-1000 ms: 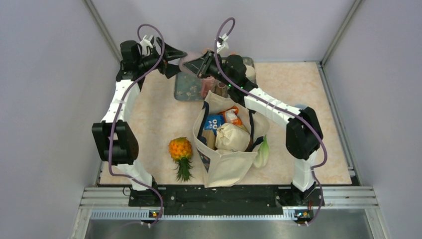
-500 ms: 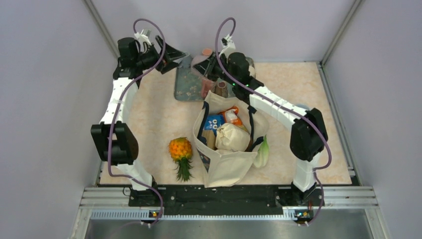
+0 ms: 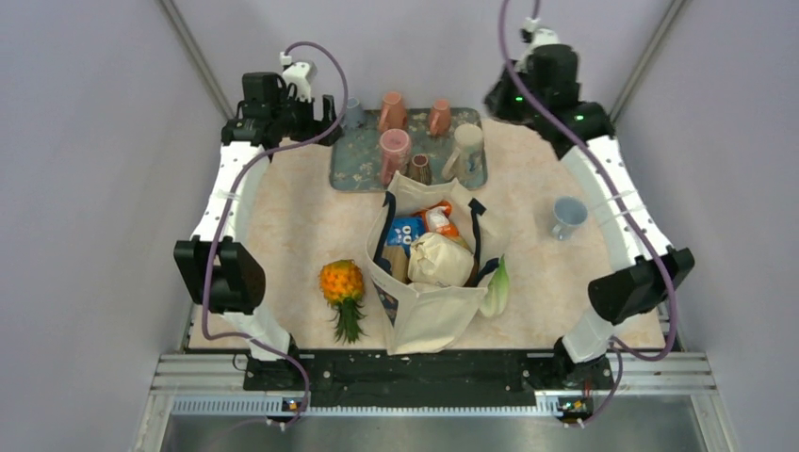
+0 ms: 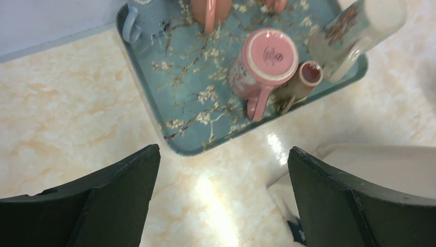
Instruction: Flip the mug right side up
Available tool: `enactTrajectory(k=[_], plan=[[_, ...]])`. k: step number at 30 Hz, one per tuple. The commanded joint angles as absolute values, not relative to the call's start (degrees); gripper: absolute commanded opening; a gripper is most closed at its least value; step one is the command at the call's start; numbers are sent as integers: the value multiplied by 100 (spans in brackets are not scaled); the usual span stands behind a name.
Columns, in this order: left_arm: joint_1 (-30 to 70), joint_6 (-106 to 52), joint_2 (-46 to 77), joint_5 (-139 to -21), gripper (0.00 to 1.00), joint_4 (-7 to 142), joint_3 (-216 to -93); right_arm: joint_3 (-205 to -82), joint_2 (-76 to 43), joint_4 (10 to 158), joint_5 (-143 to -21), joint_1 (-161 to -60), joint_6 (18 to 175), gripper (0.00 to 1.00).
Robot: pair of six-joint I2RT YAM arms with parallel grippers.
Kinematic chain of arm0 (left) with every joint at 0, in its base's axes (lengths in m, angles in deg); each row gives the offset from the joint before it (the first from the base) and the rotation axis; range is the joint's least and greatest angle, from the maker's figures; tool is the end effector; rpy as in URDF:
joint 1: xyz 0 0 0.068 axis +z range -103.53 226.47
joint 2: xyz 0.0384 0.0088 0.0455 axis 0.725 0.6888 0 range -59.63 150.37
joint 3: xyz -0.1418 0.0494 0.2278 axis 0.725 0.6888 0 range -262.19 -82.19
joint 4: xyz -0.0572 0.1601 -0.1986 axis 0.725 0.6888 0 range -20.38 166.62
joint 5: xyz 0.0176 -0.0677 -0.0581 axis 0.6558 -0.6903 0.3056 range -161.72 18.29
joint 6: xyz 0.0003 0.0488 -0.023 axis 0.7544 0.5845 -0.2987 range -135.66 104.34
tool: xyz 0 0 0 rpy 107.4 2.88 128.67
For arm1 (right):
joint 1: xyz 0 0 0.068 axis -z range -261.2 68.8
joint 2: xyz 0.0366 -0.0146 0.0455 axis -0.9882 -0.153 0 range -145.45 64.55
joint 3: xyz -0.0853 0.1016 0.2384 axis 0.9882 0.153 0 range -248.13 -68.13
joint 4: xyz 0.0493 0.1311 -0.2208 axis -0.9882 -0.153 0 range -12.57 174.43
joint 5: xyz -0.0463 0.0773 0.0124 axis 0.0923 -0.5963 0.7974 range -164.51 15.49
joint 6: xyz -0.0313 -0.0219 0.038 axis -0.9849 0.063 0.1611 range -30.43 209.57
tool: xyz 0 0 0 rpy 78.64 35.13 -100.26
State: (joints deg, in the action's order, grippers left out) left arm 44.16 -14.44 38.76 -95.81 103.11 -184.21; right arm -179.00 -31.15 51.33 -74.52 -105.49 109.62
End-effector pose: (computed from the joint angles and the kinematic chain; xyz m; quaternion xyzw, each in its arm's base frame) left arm 0.3908 -0.0302 0.3970 0.1305 0.8428 -0.1852 0.4882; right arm 0.3385 0.1528 0.4645 -0.0299 0.8081 0.2220 0.5448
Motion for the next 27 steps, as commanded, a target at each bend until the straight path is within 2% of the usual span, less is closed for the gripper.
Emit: enactTrajectory(k=[1,8,12,16,27], plan=[[4423,-586,3930,-9401,99,10583,-18282,-18049,-2838,3289,-7608,-9395,10437,0],[4418,-582,4123,-9360,98,10574,-18186,-17730,-2839,2455,-7227,-8054,10050,0],[4418,-529,4139,-9348,97,10548,-18025,-16884,-2602,2461,-7146,-7066,10069,0],[4418,-490,4143,-9404,97,10530,-17905,-15920,-2546,2616,-6561,-6425,10000,0],[4418,-420,4119,-9522,97,10512,-17669,-13683,-2148,4068,-7793,-5219,10466,0]])
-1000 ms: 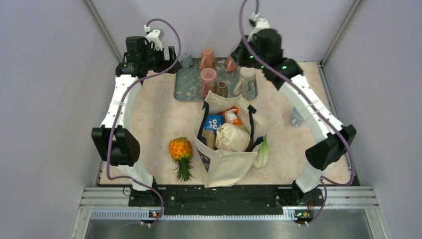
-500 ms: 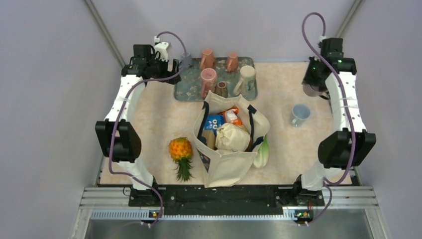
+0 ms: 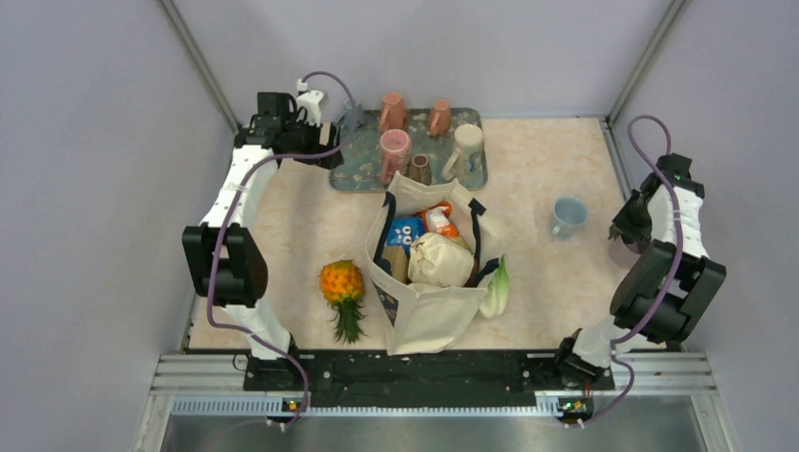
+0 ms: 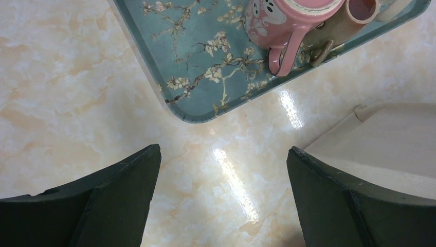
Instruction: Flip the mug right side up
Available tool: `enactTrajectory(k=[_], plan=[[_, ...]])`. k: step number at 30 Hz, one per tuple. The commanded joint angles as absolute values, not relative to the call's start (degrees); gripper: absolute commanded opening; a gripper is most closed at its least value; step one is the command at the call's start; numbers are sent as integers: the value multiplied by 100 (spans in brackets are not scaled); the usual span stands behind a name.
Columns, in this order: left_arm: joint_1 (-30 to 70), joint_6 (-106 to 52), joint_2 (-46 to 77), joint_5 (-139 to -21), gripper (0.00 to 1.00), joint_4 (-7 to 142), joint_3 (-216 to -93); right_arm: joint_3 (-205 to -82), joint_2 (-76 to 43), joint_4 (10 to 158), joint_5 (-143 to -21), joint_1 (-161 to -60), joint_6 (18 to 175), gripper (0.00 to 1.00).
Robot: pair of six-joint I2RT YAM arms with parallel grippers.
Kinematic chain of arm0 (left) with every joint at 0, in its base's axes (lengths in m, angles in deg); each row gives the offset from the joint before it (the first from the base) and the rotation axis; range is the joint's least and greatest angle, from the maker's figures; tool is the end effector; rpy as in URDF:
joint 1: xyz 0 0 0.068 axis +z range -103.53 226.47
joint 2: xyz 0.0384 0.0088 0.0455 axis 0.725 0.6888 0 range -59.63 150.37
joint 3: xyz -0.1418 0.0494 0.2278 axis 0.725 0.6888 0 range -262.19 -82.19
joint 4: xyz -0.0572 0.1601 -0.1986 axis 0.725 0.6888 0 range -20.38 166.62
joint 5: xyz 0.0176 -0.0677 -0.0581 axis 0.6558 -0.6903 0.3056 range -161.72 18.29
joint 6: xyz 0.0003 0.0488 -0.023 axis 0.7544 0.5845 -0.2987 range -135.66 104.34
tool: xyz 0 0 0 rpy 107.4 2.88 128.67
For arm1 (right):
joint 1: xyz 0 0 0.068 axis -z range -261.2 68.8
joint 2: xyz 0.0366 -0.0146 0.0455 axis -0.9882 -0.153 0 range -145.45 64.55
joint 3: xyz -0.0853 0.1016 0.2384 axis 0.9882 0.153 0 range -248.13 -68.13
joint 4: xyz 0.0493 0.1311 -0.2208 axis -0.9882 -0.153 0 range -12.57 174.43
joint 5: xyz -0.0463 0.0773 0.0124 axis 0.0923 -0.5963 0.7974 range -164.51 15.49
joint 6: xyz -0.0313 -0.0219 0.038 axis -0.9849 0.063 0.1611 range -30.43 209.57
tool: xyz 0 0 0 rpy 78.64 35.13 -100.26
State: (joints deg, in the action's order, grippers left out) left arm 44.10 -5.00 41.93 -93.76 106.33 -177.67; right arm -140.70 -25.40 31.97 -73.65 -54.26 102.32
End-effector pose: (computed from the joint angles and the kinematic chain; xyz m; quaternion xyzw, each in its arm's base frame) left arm 0.4006 -0.0299 0.3332 0.1781 0.8850 -0.1463 0.4046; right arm 0.2755 -0.1406 0.2587 0.3355 0.9256 -0.0290 0.1727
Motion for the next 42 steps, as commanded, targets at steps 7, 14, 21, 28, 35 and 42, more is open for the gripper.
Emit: enactTrajectory(k=[7,14,21,28,35,42], plan=[[4418,-292,4101,-9542,97,10546,-17552,-12968,-2272,4538,-7999,-5204,10584,0],[4418,-277,4278,-9537,97,10464,-17525,-12627,-2367,4750,-7911,-5205,10602,2],[4418,-331,4823,-9365,96,10232,-17821,-12628,-2247,4761,-7968,-5210,10574,32],[4389,-262,5475,-9180,94,9633,-18580,-12878,-1962,4521,-7928,-5210,10543,51],[4383,196,6573,-8922,80,9126,-19828,-13167,-1396,4187,-7830,-5223,10512,72],[4392,833,7567,-8859,70,8132,-20583,-13257,-907,4033,-8133,-5569,10474,77]])
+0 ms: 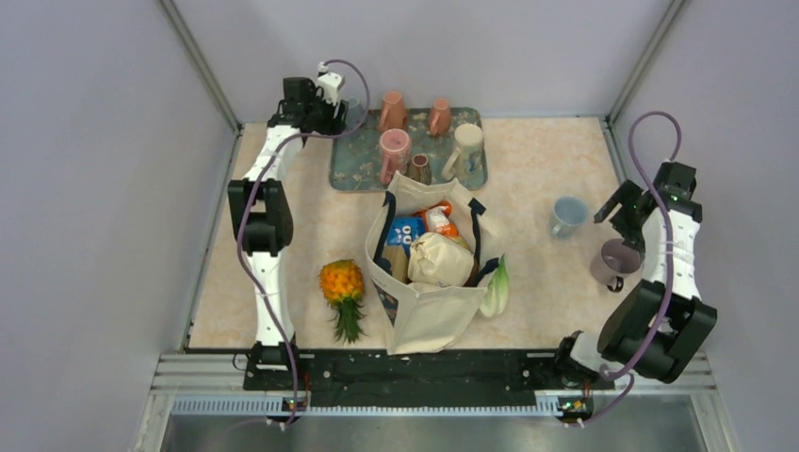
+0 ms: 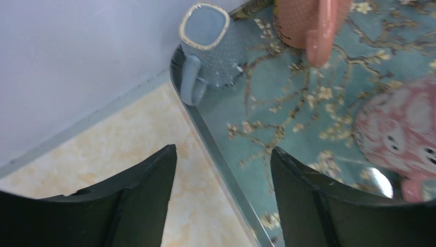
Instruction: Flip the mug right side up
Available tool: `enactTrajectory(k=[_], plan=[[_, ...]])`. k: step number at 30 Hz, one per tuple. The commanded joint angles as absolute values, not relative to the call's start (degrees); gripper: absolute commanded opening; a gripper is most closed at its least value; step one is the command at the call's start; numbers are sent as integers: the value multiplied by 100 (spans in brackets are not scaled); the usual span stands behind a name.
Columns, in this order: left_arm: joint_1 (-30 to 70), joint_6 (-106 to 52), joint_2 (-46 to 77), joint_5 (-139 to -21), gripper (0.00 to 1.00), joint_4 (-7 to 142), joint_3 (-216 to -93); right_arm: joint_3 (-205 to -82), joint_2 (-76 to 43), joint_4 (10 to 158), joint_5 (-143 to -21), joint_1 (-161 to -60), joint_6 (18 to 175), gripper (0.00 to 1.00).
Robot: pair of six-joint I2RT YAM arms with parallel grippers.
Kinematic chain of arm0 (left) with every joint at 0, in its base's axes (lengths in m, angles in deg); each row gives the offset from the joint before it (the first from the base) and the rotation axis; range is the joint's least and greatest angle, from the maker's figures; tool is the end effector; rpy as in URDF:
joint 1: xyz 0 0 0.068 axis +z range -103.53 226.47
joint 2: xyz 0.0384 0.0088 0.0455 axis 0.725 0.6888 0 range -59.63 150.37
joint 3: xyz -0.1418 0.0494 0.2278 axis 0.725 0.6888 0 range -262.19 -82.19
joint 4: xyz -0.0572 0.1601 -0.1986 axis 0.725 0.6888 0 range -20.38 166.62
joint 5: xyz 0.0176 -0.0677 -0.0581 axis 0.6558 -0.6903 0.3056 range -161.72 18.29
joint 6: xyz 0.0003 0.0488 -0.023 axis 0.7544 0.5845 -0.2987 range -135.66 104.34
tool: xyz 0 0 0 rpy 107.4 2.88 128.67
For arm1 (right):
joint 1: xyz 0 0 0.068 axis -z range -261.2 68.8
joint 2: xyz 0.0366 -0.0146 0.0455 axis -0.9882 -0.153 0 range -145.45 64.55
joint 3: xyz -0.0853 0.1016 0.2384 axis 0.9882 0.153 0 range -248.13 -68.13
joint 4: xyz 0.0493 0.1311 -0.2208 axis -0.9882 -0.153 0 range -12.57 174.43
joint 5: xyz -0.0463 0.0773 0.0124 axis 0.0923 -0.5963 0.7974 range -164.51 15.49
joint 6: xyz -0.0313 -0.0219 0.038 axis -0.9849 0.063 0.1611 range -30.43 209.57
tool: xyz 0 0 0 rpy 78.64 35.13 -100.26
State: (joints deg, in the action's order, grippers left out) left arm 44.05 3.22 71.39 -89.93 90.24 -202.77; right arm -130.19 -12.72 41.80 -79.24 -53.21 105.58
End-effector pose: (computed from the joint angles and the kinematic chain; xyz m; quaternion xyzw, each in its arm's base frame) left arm 0.5366 -0.0337 0.2717 0.2354 0.8305 -0.0668 0.5004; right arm 0.2419 -0.1252 0.2719 0.3491 0.8944 0.0105 0.2793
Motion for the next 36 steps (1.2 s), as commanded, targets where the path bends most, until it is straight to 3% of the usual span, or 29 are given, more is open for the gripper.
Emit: enactTrajectory(k=[1,11,16,20,23,30,36], plan=[[4392,964,7697,-8826,69,7975,-20657,-13282,-855,4027,-8144,-5662,10465,78],[4392,1927,8850,-8762,73,7308,-21716,-13799,-592,3778,-8264,-6111,10386,81],[4361,2446,8762,-8802,68,6625,-21078,-14008,-475,3680,-8067,-6115,10310,81],[4350,2491,8706,-8993,50,6761,-20959,-14179,-451,3643,-8051,-6115,10266,81],[4319,2479,8187,-9289,50,6581,-20126,-14228,-453,3681,-8069,-6114,10254,81],[4304,1585,7270,-9740,50,6447,-18877,-13984,-416,3841,-8199,-6112,10269,81],[4360,27,7163,-9447,57,6790,-19190,-13699,-313,3899,-8188,-6111,10221,81]])
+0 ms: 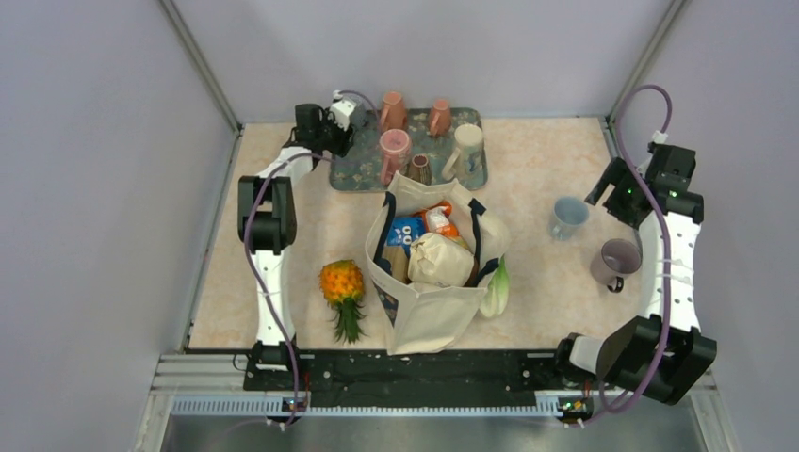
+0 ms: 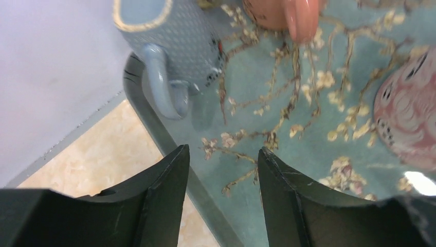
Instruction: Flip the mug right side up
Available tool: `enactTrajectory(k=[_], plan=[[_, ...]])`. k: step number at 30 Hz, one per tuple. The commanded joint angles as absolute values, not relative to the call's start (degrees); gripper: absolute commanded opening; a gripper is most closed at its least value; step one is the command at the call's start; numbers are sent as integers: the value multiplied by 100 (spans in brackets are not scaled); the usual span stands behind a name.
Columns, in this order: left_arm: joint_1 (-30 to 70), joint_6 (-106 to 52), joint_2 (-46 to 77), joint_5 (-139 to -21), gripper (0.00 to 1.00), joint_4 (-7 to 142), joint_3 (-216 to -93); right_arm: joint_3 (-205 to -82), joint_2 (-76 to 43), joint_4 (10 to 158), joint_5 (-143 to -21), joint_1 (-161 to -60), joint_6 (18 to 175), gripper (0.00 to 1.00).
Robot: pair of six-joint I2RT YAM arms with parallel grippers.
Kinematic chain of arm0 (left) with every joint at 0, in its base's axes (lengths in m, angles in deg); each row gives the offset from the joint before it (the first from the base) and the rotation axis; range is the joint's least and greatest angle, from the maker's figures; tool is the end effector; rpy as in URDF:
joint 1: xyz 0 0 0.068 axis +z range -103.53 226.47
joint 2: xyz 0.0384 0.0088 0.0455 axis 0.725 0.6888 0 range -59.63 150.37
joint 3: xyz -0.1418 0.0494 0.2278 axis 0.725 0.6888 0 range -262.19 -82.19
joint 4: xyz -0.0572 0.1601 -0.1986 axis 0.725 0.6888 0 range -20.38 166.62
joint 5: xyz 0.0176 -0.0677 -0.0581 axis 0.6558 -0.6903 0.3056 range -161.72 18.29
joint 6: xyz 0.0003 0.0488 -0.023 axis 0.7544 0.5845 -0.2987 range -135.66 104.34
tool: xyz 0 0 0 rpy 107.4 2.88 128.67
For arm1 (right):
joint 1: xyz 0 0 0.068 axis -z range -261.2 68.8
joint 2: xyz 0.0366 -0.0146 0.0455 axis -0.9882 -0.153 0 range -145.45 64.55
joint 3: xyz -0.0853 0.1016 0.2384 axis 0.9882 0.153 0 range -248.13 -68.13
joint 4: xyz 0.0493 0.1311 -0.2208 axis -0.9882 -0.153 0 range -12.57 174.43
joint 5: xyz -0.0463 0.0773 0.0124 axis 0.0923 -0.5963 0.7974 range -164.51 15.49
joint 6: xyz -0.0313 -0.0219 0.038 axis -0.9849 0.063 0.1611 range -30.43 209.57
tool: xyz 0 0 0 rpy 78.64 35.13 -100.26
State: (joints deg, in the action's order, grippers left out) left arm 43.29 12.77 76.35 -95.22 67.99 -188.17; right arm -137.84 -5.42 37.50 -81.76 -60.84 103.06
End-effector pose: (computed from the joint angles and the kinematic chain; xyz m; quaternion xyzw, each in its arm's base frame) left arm 0.5443 -0.0444 0.1758 0.3294 0.7807 -0.0611 0.5276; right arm 0.2352 -0.0825 0.3402 0.2485 0.8956 0.0369 0.3671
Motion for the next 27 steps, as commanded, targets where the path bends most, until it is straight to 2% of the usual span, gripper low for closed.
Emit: enactTrajectory(k=[1,5,11,18,27], plan=[[4379,-236,7273,-9280,59,6903,-19406,-13692,-312,3904,-8175,-6111,10209,81],[4461,-866,8024,-8987,63,7723,-20648,-13731,-331,3916,-8214,-6111,10230,81],[4456,-724,8728,-9200,65,7800,-21562,-13858,-329,3904,-8214,-6115,10228,81],[4418,-618,8892,-9286,63,7744,-21811,-13880,-309,3865,-8164,-6111,10183,81],[4299,-665,9146,-9362,50,7877,-22143,-13980,-339,3864,-8205,-6113,10201,81]])
